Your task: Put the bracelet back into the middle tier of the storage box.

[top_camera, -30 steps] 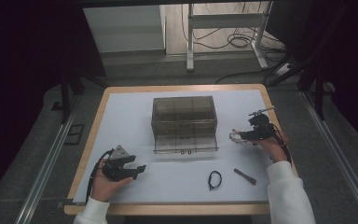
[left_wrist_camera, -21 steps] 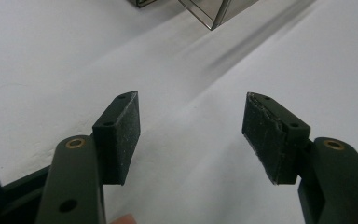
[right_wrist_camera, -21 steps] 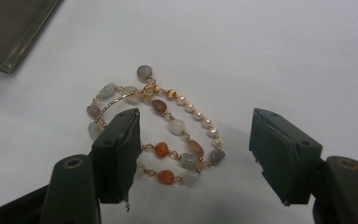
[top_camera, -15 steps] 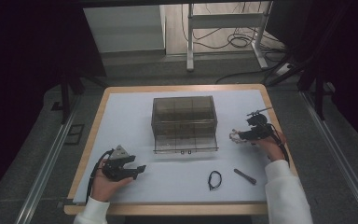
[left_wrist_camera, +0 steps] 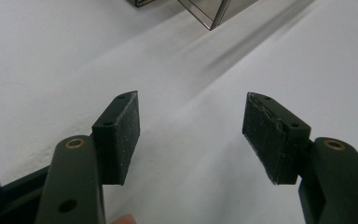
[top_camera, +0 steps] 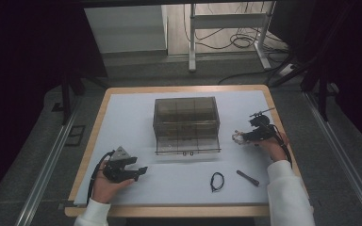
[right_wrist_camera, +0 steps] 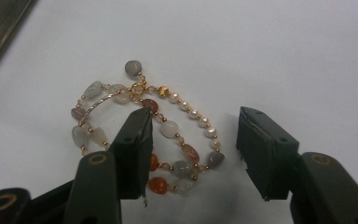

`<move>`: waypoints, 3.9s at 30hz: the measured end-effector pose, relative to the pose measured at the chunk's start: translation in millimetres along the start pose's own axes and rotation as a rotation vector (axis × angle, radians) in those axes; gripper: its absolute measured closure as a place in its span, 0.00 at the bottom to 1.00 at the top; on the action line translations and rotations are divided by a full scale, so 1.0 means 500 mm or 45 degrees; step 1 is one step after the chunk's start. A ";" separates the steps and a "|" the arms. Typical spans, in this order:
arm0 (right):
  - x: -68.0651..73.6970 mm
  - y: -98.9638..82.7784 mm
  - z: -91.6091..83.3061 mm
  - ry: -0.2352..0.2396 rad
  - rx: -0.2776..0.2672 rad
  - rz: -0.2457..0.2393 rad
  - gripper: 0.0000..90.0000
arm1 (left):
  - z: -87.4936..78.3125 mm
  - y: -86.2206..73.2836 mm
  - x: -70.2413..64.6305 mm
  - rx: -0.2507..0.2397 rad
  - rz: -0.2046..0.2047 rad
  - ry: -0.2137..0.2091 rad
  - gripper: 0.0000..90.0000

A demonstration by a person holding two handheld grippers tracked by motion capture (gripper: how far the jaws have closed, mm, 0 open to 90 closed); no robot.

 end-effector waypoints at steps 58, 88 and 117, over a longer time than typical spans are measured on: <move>0.008 -0.027 -0.016 0.115 0.069 0.097 0.95 | 0.004 -0.004 0.004 0.010 -0.005 0.008 0.40; 0.026 -0.012 -0.073 0.242 -0.060 0.084 0.96 | 0.003 -0.005 0.005 0.009 -0.005 0.010 0.40; 0.044 0.003 -0.126 0.249 -0.116 0.042 0.96 | 0.003 -0.006 0.008 0.011 -0.010 0.009 0.40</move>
Point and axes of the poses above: each handheld gripper's, and its own axes: z roughly forward along the jaws, y roughly out of its top, x roughly to its left, the point moved 9 cm from there along z, roughly forward along the jaws, and after that the axes turned 10 degrees about x, right-handed, at the moved point
